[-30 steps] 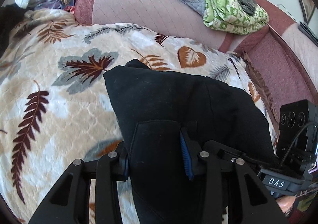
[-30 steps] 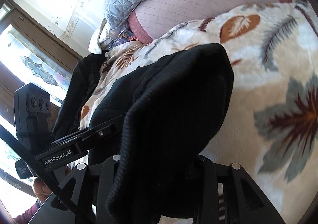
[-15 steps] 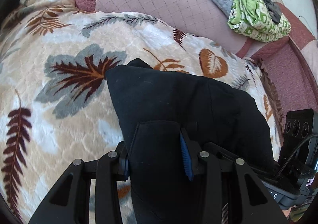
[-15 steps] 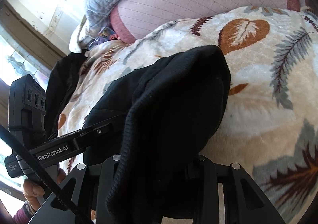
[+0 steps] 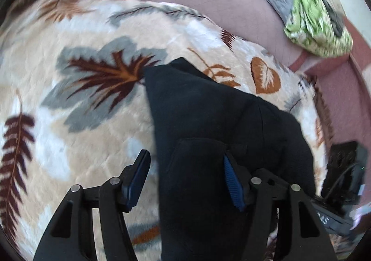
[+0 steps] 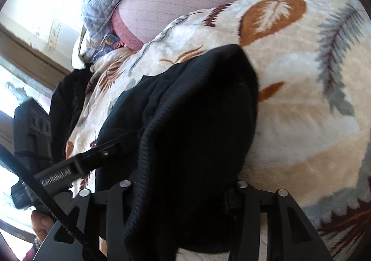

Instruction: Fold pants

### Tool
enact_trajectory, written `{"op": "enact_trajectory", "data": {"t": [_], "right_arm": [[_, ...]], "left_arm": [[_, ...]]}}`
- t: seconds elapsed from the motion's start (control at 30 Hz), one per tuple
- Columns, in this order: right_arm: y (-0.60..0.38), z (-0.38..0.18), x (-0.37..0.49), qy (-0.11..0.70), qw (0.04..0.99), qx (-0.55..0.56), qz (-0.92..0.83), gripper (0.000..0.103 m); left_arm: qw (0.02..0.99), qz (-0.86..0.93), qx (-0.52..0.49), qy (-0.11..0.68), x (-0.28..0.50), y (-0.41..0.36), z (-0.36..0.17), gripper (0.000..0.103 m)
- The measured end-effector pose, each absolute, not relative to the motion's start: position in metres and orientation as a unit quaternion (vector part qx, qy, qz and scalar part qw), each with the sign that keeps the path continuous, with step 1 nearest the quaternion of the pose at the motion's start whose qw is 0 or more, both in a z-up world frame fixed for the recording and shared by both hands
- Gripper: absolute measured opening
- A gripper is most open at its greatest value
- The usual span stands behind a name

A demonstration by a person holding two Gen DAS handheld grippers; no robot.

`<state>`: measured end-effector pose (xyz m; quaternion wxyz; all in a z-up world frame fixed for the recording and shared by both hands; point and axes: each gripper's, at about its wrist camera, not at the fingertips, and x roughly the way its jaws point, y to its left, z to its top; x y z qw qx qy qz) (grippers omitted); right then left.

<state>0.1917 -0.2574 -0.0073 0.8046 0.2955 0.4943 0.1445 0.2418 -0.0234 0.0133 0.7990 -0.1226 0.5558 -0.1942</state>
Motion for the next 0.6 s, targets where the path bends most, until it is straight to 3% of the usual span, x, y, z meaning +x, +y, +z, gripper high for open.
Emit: {"op": "enact_trajectory", "data": {"t": [0.07,0.17,0.4,0.6], "right_arm": [[-0.268,-0.002,0.186,0.493,0.807,0.298,0.134,0.063],[-0.290,0.015,0.176,0.473,0.824,0.295,0.103,0.070],[-0.315,0.071,0.164,0.376,0.865,0.329,0.059,0.070],[-0.297,0.037,0.203,0.418,0.781,0.430,0.172,0.070]], "left_arm": [[0.801,-0.194,-0.135,0.550,0.237,-0.008,0.026,0.062],[0.823,-0.169,-0.121,0.529,0.230,0.009,0.046,0.062],[0.821,-0.201,-0.169,0.507,0.234,-0.001,0.065,0.062],[0.808,-0.189,-0.144,0.540,0.246,-0.040,0.026,0.062]]}}
